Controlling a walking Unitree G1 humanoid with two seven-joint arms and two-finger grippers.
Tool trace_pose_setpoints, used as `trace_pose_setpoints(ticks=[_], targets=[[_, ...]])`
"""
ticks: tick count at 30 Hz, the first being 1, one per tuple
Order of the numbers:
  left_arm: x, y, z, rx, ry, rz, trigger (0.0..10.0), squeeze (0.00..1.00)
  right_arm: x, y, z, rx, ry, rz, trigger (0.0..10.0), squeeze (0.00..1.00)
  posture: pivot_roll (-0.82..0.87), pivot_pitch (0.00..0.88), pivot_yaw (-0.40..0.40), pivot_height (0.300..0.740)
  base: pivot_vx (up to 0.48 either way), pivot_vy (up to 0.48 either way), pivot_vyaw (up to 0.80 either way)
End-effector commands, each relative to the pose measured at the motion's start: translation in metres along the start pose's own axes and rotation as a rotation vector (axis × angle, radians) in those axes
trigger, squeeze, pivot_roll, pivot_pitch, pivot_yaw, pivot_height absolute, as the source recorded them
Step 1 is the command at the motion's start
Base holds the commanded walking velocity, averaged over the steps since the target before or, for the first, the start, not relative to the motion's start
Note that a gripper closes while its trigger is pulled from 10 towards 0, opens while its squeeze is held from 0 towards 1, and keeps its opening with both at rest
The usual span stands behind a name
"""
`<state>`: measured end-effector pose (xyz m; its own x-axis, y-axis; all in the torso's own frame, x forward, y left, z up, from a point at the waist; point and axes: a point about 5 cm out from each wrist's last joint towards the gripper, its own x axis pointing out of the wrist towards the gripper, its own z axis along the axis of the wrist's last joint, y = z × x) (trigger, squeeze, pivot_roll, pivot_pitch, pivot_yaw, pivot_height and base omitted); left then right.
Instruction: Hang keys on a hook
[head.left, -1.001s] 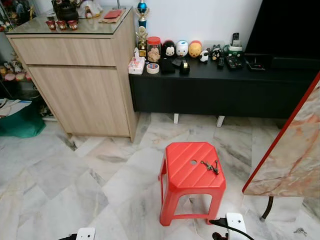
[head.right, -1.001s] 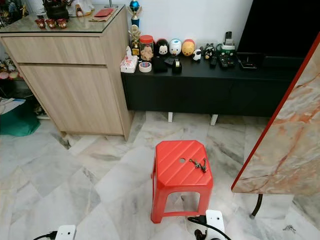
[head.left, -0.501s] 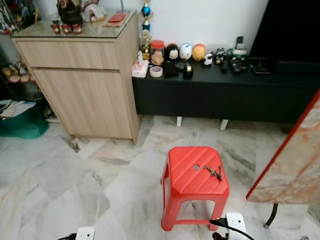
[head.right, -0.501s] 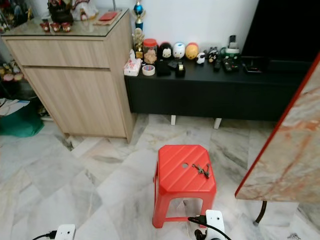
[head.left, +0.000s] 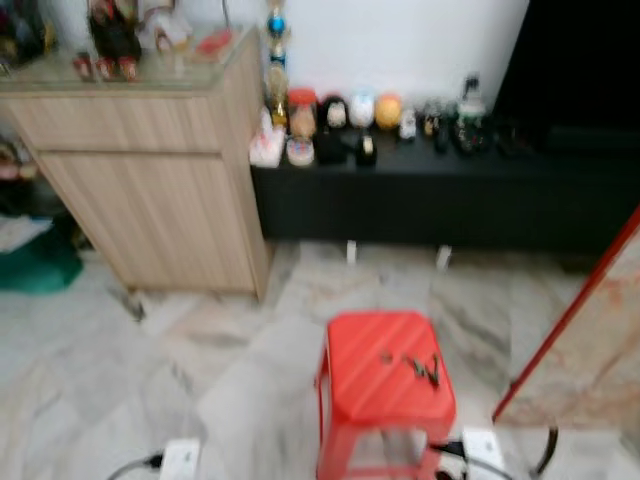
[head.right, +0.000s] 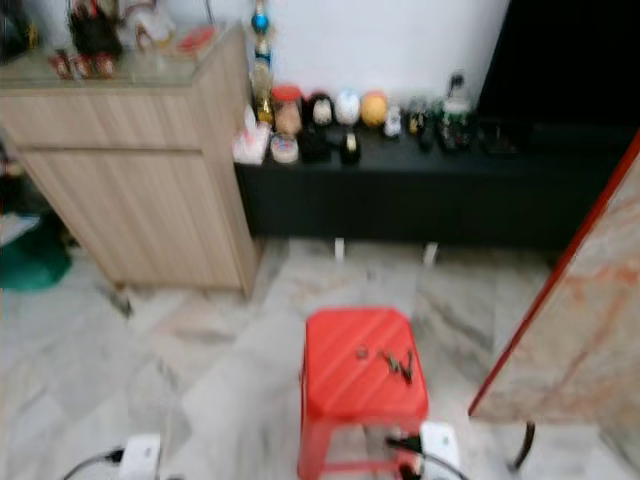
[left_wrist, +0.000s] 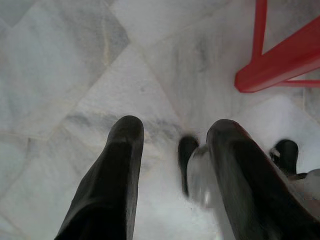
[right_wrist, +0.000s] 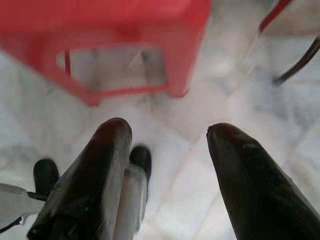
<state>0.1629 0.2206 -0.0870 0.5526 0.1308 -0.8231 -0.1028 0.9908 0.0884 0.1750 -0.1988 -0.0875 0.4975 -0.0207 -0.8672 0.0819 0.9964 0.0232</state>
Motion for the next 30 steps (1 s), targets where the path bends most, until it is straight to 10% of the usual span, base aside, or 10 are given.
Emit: trace_pose_setpoints(ticks=[1,30], targets=[[-0.0018,0.0101,-0.0057,0.003,0.021,0.025,10.0,0.00,0.0014,0.0110,0.0020,0.004,-0.007,0.027,10.0,0.00,0.03,0.000,-0.021,0.740,0.289,0.000,0.00],[-0.0021,0.0112,-0.0068,0.009,0.021,0.031,10.0,0.00,0.0011,0.0104,0.0032,0.045,-0.047,0.013,10.0,0.00,0.03,0.000,-0.023,0.740,0.146,0.000,0.18]])
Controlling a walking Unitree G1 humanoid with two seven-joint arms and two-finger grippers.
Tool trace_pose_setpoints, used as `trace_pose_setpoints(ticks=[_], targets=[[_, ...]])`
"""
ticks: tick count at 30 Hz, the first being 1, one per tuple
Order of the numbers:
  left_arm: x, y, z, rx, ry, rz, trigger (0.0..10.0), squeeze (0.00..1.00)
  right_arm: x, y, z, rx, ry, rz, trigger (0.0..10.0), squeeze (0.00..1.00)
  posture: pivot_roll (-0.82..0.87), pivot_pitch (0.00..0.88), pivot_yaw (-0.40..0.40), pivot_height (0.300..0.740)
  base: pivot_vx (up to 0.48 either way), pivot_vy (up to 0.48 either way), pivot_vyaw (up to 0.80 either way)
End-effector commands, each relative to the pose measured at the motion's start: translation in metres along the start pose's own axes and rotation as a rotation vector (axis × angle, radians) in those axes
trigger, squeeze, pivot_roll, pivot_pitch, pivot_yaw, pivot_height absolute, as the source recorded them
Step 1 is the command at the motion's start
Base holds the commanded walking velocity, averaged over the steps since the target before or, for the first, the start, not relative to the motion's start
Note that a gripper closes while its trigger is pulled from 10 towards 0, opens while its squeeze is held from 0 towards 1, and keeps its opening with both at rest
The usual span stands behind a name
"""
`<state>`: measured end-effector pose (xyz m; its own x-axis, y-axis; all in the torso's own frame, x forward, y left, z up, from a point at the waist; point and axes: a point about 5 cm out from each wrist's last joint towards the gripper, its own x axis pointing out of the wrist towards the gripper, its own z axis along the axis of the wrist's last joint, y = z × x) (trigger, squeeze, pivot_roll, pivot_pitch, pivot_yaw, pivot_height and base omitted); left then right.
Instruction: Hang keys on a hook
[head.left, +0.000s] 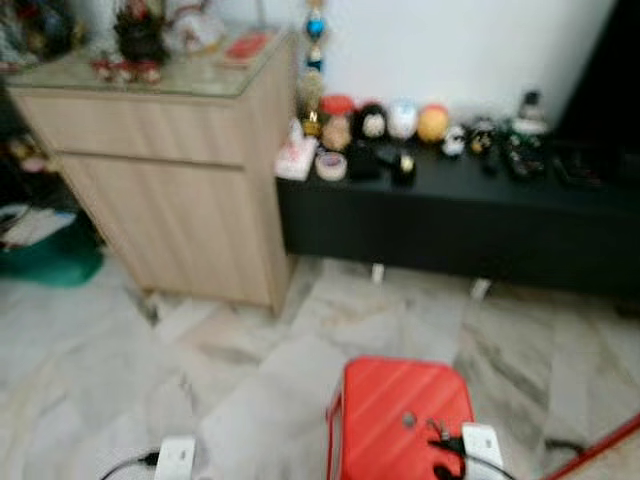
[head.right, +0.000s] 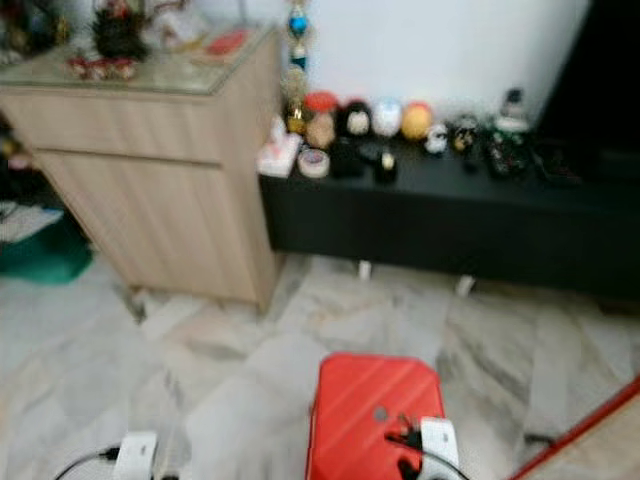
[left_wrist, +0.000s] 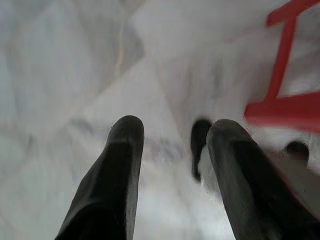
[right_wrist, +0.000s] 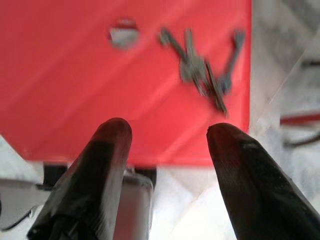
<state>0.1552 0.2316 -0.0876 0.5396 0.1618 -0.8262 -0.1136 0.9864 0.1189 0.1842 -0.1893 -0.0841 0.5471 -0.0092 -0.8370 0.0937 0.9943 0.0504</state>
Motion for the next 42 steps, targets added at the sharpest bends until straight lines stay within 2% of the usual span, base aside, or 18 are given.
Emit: trace_pose_setpoints(ticks=[1,6,8,10,11,14,16,17,20,21,22,23,24,27,31,36,42], targets=[[0.000,-0.001,0.000,-0.001,0.007,-0.003,10.0,0.00,-0.001,-0.001,-0.005,0.021,-0.004,-0.015,10.0,0.00,0.03,0.000,-0.023,0.740,0.000,0.000,0.00],[0.000,-0.001,0.003,-0.006,-0.022,-0.003,10.0,0.00,-0.001,-0.003,-0.001,0.032,-0.060,-0.056,10.0,0.00,0.03,0.000,-0.023,0.740,0.000,0.000,0.00],[0.001,0.003,0.021,-0.006,-0.129,0.005,10.0,0.00,-0.003,-0.005,0.003,0.040,-0.137,-0.098,10.0,0.00,0.02,0.000,-0.019,0.740,0.000,0.000,0.00],[0.001,0.007,0.033,-0.033,-0.188,0.012,10.0,0.00,-0.003,-0.005,0.005,0.073,-0.169,-0.105,10.0,0.00,0.02,0.000,-0.020,0.740,0.000,0.000,0.00],[0.001,0.009,0.046,-0.026,-0.254,0.008,10.0,0.00,-0.004,-0.007,0.007,0.069,-0.198,-0.120,10.0,0.00,0.02,0.000,-0.019,0.740,0.000,0.000,0.00],[-0.001,0.011,0.065,-0.012,-0.352,-0.001,10.0,0.00,-0.005,-0.007,0.009,0.083,-0.233,-0.118,10.0,0.00,0.02,0.000,-0.021,0.740,0.000,0.000,0.00],[-0.006,0.014,0.095,0.012,-0.510,-0.006,10.0,0.00,-0.006,-0.007,0.011,0.113,-0.274,-0.109,10.0,0.00,0.02,0.000,-0.019,0.740,0.000,0.000,0.00],[-0.010,0.014,0.108,-0.004,-0.584,-0.016,10.0,0.00,-0.007,-0.007,0.011,0.128,-0.292,-0.108,10.0,0.00,0.02,0.000,-0.019,0.740,0.000,0.000,0.00],[-0.019,0.010,0.128,-0.013,-0.710,-0.046,10.0,0.00,-0.008,-0.008,0.011,0.144,-0.316,-0.112,10.0,0.00,0.01,0.000,-0.019,0.740,0.000,0.000,0.00],[-0.022,0.006,0.133,0.007,-0.753,-0.060,10.0,0.00,-0.009,-0.009,0.022,0.136,-0.368,-0.115,10.0,0.00,0.01,0.000,-0.020,0.740,0.000,0.000,0.00],[-0.025,0.002,0.136,0.022,-0.786,-0.069,10.0,0.00,-0.010,-0.010,0.043,0.126,-0.455,-0.117,10.0,0.00,0.01,0.000,-0.020,0.740,0.000,0.000,0.00],[-0.028,-0.002,0.137,0.046,-0.809,-0.060,10.0,0.00,-0.018,-0.010,0.085,0.096,-0.630,-0.116,10.0,0.00,0.01,0.000,-0.020,0.740,0.000,0.000,0.00],[-0.029,-0.003,0.137,0.044,-0.823,-0.059,10.0,0.00,-0.021,-0.010,0.094,0.091,-0.678,-0.112,10.0,0.00,0.01,0.000,-0.020,0.740,0.000,0.000,0.00],[-0.040,-0.010,0.134,0.030,-0.889,-0.065,10.0,0.00,-0.027,-0.008,0.101,0.059,-0.753,-0.097,10.0,0.00,0.01,0.000,-0.029,0.740,0.000,0.000,0.00],[-0.048,-0.014,0.131,0.009,-0.921,-0.069,10.0,0.00,-0.033,-0.004,0.107,-0.017,-0.811,-0.055,10.0,0.00,0.02,0.000,-0.037,0.740,0.000,0.000,0.00],[-0.053,-0.017,0.132,0.008,-0.942,-0.076,10.0,0.00,-0.035,-0.004,0.107,-0.022,-0.821,-0.046,10.0,0.00,0.02,0.000,-0.042,0.740,0.000,0.000,0.00],[-0.053,-0.017,0.140,0.017,-0.950,-0.068,10.0,0.00,-0.032,-0.002,0.106,-0.005,-0.798,-0.051,10.0,0.00,0.02,0.000,-0.042,0.740,0.000,0.000,0.00]])
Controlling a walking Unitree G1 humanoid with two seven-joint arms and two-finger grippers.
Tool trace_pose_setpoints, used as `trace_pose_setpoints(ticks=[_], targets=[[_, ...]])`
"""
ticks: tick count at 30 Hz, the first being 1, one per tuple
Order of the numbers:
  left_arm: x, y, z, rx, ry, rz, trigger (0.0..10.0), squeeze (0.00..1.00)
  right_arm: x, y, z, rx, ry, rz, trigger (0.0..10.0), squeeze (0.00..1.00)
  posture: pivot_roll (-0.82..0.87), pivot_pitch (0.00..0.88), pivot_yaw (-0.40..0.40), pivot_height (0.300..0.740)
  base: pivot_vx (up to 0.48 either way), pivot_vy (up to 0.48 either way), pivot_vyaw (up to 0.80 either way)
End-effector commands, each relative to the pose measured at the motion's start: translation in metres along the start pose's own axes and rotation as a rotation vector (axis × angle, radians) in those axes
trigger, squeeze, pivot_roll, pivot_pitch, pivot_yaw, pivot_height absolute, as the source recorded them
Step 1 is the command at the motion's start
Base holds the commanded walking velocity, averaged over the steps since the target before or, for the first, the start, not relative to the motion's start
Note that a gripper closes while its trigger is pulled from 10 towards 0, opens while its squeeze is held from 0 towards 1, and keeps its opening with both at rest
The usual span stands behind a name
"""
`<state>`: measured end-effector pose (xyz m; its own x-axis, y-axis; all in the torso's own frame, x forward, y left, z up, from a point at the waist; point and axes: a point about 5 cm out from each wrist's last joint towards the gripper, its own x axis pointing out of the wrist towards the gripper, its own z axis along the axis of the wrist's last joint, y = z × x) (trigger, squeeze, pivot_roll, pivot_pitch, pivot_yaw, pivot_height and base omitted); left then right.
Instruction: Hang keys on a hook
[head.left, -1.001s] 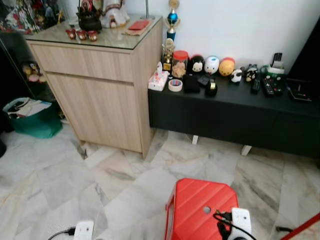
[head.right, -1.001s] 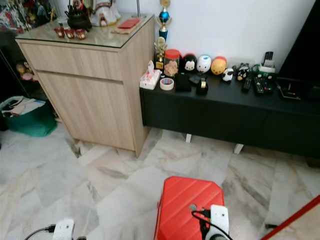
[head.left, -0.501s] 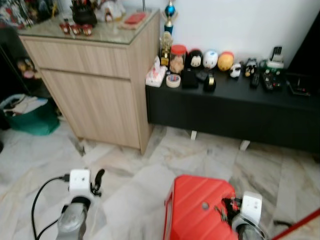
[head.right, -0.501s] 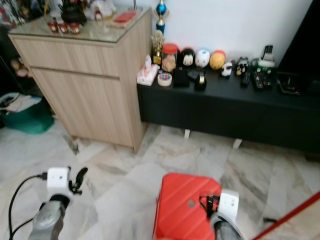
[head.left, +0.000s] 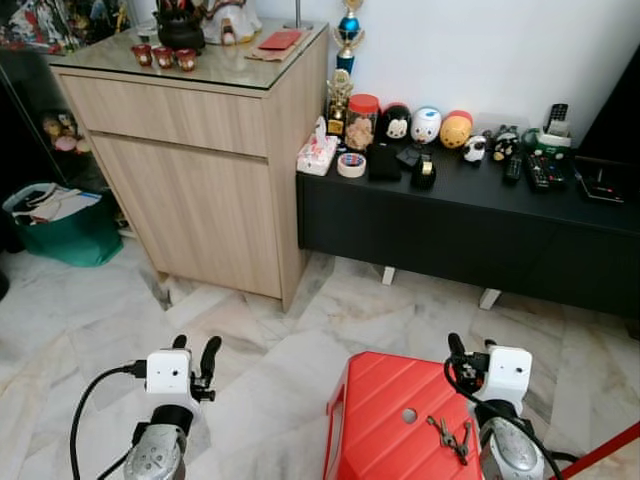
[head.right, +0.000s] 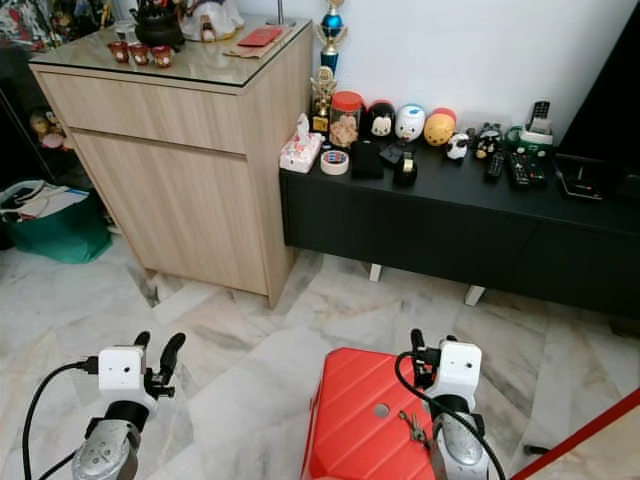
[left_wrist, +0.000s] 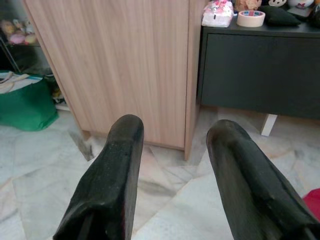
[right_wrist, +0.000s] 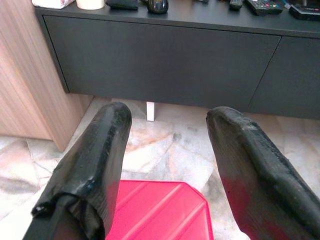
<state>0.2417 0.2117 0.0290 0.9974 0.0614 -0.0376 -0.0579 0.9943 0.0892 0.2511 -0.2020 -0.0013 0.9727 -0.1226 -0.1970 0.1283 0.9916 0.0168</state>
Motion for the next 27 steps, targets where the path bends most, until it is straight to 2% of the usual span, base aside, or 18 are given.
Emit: trace_pose_setpoints(ticks=[1,9,23,27], targets=[[0.0049,-0.0006,0.0042,0.011,-0.004,-0.004,10.0,0.00,0.0037,0.0011,0.0030,0.003,0.001,-0.004,10.0,0.00,0.02,0.000,-0.042,0.740,0.000,0.000,0.00],[0.0043,0.0003,0.0053,0.014,0.016,0.000,10.0,0.00,0.0079,0.0049,0.0015,-0.039,0.057,-0.014,10.0,0.00,0.02,0.000,-0.042,0.740,0.000,0.000,0.00],[0.0050,0.0021,0.0032,0.017,0.035,0.008,10.0,0.00,0.0118,0.0072,0.0030,-0.035,0.075,-0.026,10.0,0.00,0.03,0.000,-0.042,0.650,0.000,0.000,0.00],[0.0051,0.0027,0.0031,0.018,0.037,0.010,10.0,0.00,0.0116,0.0092,0.0046,-0.030,0.056,-0.015,10.0,0.00,0.03,0.000,-0.041,0.650,0.000,0.000,0.00]])
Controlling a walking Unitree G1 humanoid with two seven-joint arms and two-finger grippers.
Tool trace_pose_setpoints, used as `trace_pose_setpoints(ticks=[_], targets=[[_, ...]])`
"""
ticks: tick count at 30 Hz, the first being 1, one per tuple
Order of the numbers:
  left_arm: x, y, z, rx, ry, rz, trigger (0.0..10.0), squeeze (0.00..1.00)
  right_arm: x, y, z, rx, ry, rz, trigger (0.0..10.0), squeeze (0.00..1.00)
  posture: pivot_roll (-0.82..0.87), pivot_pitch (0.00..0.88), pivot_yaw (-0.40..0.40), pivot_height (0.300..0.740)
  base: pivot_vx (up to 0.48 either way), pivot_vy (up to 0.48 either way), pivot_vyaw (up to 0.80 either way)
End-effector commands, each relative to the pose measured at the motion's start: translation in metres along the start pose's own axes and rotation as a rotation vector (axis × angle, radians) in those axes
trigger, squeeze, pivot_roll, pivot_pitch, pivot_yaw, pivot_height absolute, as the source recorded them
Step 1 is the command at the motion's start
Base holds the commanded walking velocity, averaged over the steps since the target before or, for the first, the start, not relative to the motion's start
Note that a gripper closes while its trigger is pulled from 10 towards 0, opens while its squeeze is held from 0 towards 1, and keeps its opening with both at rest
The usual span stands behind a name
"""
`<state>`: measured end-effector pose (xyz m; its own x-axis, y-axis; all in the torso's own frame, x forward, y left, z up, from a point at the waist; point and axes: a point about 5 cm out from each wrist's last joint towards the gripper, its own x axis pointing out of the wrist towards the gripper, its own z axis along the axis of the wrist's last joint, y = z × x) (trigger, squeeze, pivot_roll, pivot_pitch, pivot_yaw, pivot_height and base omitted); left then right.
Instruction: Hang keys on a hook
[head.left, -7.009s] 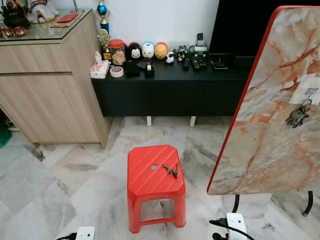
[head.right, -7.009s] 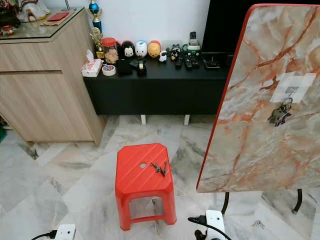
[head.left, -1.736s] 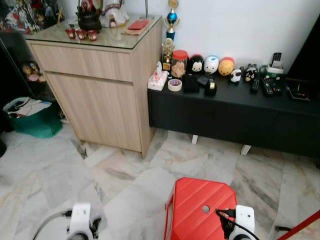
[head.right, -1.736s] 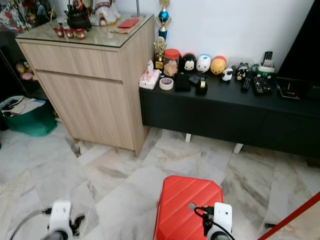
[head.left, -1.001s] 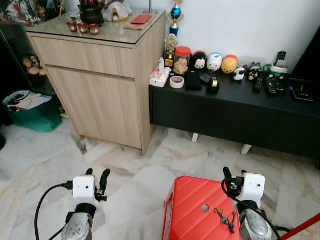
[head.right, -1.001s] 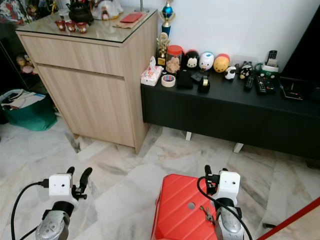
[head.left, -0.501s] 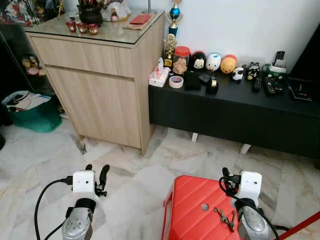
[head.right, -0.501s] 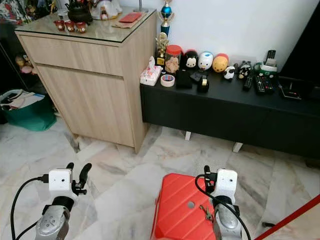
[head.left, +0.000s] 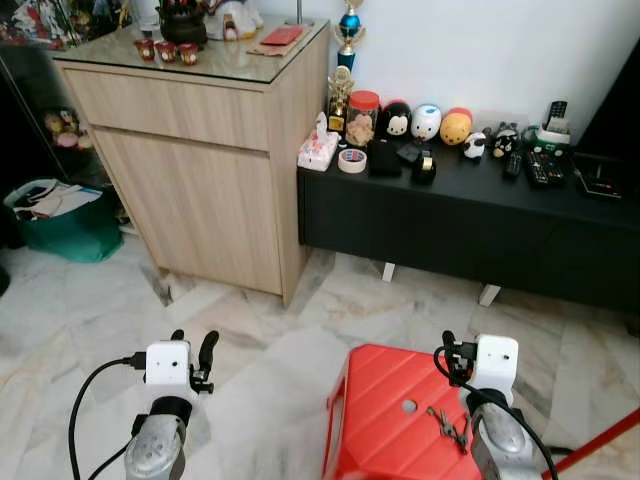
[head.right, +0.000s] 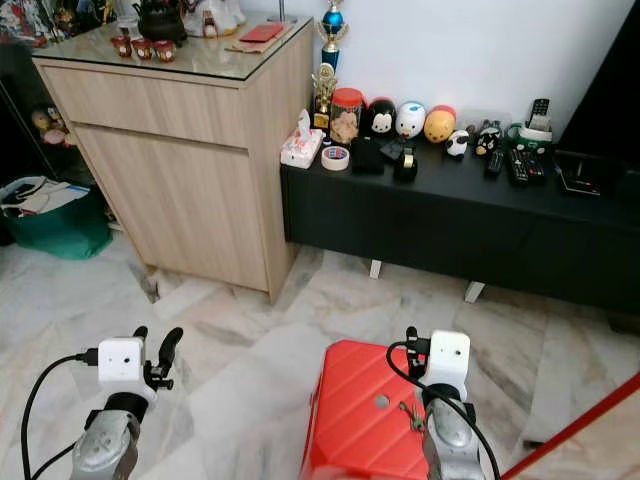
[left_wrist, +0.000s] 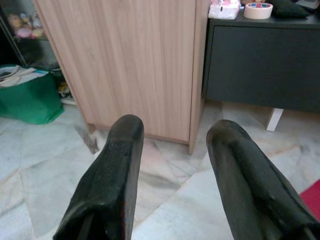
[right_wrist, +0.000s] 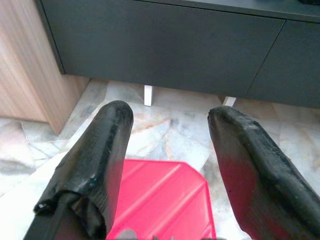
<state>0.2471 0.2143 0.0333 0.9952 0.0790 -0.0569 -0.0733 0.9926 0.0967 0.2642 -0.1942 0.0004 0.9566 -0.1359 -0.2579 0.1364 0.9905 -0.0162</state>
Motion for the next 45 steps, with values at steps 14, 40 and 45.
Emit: trace_pose_setpoints(ticks=[14,40,45], targets=[[0.003,0.005,-0.001,0.019,0.020,0.006,10.0,0.00,0.002,0.006,0.000,-0.016,0.008,0.023,10.0,0.00,0.03,0.000,-0.035,0.650,0.000,0.000,0.00],[0.005,-0.006,-0.006,-0.020,0.060,-0.032,10.0,0.00,0.000,0.003,-0.009,-0.054,0.063,0.012,10.0,0.00,0.03,0.000,-0.030,0.617,0.000,0.000,0.00],[0.005,-0.007,-0.007,-0.016,0.065,-0.045,10.0,0.00,0.000,0.002,-0.011,-0.078,0.085,0.002,10.0,0.00,0.03,0.000,-0.032,0.617,0.000,0.000,0.00]])
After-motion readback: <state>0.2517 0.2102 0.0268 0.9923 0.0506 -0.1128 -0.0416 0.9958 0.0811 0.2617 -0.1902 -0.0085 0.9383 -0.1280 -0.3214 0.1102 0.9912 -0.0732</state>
